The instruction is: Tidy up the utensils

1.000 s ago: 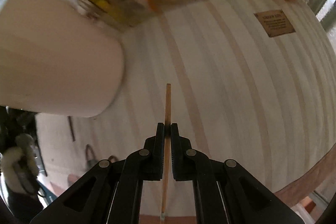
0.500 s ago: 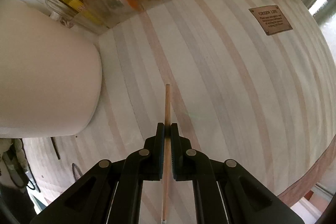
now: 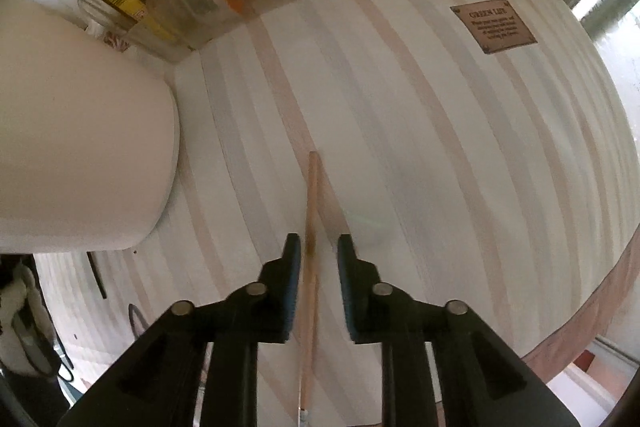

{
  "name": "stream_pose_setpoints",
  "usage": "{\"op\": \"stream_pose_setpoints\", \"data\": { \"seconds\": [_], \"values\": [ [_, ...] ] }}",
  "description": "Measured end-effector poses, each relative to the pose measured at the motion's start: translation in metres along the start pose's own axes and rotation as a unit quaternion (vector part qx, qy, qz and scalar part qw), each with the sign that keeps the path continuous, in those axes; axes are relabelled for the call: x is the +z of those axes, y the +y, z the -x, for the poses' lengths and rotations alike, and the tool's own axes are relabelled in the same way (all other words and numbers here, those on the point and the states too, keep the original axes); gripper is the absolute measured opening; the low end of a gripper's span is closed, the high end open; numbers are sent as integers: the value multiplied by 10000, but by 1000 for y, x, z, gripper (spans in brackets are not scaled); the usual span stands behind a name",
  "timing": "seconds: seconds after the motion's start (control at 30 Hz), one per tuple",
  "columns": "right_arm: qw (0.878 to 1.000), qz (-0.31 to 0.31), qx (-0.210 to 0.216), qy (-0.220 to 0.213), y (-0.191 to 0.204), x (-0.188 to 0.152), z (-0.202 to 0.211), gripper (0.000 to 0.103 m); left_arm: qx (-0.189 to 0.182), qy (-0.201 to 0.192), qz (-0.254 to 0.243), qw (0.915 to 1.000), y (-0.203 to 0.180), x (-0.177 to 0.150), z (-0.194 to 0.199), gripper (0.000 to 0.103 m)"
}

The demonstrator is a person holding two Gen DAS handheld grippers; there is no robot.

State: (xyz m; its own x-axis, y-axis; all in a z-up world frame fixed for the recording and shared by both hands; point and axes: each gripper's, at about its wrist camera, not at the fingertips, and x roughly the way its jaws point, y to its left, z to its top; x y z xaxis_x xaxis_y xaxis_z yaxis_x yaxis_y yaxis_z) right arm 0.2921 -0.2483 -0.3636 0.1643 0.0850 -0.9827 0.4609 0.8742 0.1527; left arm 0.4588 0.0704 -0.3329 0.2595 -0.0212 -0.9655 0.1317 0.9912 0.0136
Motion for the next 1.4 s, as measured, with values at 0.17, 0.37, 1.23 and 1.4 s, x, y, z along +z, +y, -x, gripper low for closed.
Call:
{"op": "stream_pose_setpoints", "data": {
  "seconds": [0.17,0.37,1.23,1.4],
  "values": [
    [9991,419,-111,-21,11,-10,-7,21,-251,177,206,9993,7,-48,12,1],
    [9977,682,-47,17,21,-23,-12,20,-706,177,576,9957,-1,-83,32,28],
    [9638,2636,-294,280,50,-100,-17,7,35,454,563,9974,-85,-217,51,2],
    [9619,2700,-246,364,40,-129,-17,7,-9,681,628,9957,-99,-256,61,3]
  ]
}}
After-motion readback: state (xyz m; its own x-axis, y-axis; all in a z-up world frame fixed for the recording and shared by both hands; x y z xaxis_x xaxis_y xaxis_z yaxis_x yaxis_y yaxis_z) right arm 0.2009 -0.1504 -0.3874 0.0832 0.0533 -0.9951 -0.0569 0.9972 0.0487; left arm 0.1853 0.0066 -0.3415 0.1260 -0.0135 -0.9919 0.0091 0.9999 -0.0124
